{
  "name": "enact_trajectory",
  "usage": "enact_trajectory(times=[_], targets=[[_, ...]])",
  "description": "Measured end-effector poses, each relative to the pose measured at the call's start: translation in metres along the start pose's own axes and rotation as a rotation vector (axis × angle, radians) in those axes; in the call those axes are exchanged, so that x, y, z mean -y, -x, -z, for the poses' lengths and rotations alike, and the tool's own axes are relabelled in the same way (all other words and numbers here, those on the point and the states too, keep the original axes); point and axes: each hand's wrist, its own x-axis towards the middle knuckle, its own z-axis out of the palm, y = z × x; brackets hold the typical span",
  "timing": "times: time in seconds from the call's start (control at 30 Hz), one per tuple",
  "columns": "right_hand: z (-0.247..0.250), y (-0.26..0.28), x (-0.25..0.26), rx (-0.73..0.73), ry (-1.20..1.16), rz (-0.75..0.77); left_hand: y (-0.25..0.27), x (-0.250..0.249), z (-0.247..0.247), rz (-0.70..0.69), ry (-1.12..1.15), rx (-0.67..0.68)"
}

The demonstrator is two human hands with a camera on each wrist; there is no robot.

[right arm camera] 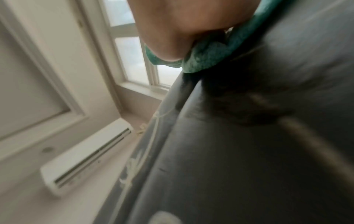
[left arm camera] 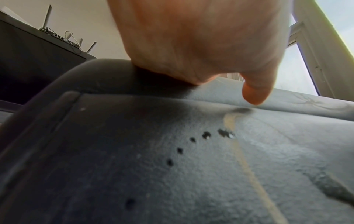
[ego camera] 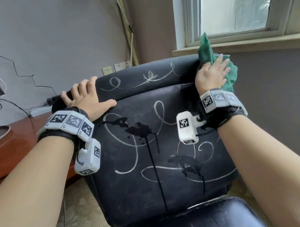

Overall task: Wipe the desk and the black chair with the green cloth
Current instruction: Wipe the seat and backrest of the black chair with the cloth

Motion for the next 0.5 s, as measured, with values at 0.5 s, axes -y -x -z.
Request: enact_trajectory(times=[0.5], targets=[[0.006,0.018,-0.017,0.133,0.054,0.706,0.000,0.000,-0.001,-0.002,-0.007,0.000]])
